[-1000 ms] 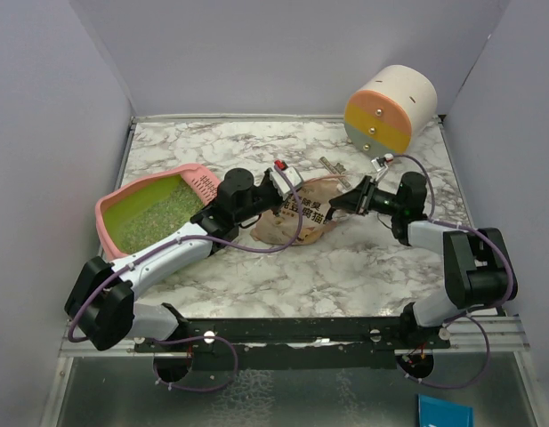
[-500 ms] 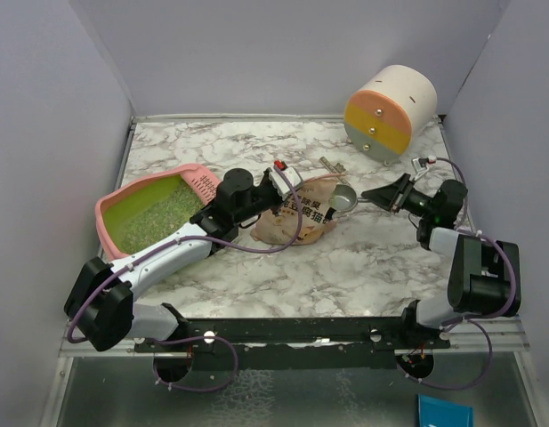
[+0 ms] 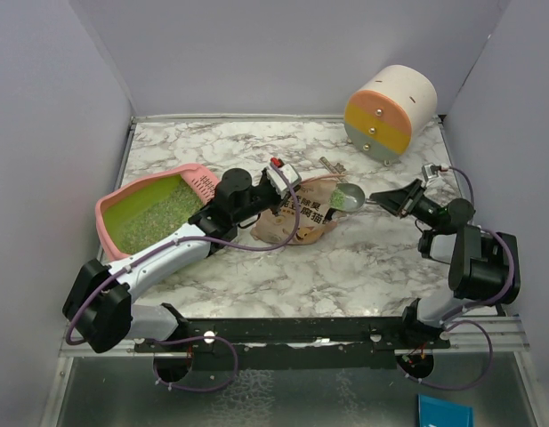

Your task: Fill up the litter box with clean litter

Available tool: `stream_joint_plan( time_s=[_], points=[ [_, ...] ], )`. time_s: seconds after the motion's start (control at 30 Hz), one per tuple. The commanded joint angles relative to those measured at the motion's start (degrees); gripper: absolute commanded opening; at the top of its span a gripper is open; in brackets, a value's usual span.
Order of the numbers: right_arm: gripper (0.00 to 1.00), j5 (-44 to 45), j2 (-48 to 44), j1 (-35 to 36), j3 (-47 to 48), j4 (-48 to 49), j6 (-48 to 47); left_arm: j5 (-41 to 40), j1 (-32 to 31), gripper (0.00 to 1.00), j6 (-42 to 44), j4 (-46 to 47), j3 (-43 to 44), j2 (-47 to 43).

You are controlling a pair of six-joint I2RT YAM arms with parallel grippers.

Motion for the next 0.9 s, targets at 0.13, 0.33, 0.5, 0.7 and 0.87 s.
stream_joint_plan(
  time_s=[0.13,0.33,0.5,0.7,0.87],
  points=[
    [0.01,0.63,8.5,-1.04,-0.25,25.42,14.16,1.13,0.1,0.16,-4.51,7.22,2.78,-4.44],
    [0.01,1.04,3.18,-1.68,0.93,13.29,6.66,0.05,0.12,0.38,-5.42,4.92,3.17,-8.01],
    [0.01,0.85,-2.41,-3.14,3.05,2.06,1.45,-3.55,0.1,0.4,-4.19,-3.84,6.68,-10.23],
    [0.01,1.76,-8.65,-6.39,7.6,-16.49,-8.09,-7.68,0.1,0.39,-2.14,-7.84,6.8,-13.81],
    [0.01,1.68,-8.76,-7.01,11.2,-20.04,-10.15,-8.58,0.1,0.39,-2.36,-10.42,5.94,-17.66]
  ],
)
